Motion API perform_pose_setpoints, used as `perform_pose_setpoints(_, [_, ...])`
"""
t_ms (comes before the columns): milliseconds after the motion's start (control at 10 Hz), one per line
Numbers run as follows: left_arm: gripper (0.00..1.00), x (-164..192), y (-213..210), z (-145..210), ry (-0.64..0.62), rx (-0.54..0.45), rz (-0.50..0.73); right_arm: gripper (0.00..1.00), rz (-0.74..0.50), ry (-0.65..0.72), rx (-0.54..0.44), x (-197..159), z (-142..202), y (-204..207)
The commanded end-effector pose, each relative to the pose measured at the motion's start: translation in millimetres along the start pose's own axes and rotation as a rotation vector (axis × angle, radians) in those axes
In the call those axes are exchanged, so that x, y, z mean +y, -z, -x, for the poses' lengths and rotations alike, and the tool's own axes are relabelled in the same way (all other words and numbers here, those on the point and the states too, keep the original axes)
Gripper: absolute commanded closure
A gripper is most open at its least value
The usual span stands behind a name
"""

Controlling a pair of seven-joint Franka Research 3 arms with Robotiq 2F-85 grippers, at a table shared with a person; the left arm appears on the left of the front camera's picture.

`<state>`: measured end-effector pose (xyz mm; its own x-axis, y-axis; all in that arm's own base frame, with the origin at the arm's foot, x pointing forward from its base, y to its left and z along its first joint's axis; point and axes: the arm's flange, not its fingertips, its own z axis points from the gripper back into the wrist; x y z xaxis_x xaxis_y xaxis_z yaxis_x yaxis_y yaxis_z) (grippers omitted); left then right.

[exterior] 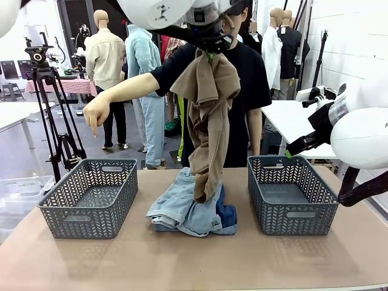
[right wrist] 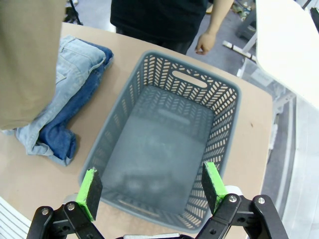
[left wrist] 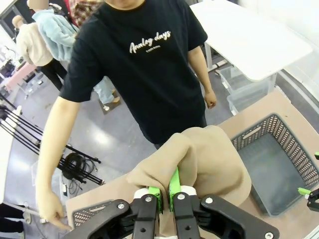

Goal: Sort the tops and bottoms.
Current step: Sort the clothes according to human instructions.

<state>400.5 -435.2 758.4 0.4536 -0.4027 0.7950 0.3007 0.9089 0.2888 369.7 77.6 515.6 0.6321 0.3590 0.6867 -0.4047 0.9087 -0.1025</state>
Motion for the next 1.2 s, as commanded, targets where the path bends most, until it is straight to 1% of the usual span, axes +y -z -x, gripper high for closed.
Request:
perform_pose_setpoints(0, [1.0, 38, -28, -6, -0.007, -0.014, -0.083, 0.0, -0.004, 0.001, -0.001, -1, 0, 1])
perform_pose_setpoints(200, [1.0, 72, -52, -8, -0.005, -0.013, -0.193, 0.0, -0.004, 0.001, -0.001, -1, 0, 1])
perform_pose_setpoints(400, [1.0, 122, -65, -1, -0.09, -0.002, -0.341, 0.0, -0.004, 0.001, -0.001, -1, 0, 1])
perform_pose_setpoints(500, [1.0, 149, -68, 6, -0.12, 0.024, -0.41, 0.0, -0.004, 0.001, -0.001, -1, 0, 1])
perform_pose_setpoints(600, [1.0, 169, -75, 10, -0.15, 0.016, -0.467, 0.0, -0.004, 0.001, -0.001, -1, 0, 1])
perform_pose_setpoints(800, [1.0, 203, -91, 21, -0.221, 0.002, -0.626, 0.0, -0.004, 0.001, -0.001, -1, 0, 1])
perform_pose_setpoints(900, [1.0, 207, -94, 25, -0.269, 0.004, -0.639, 0.0, -0.004, 0.001, -0.001, -1, 0, 1])
perform_pose_setpoints(1000, [1.0, 203, -83, 6, -0.19, 0.038, -0.529, 0.0, -0.004, 0.001, -0.001, -1, 0, 1])
perform_pose_setpoints(1100, [1.0, 203, -83, 6, -0.19, 0.038, -0.529, 0.0, -0.004, 0.001, -0.001, -1, 0, 1])
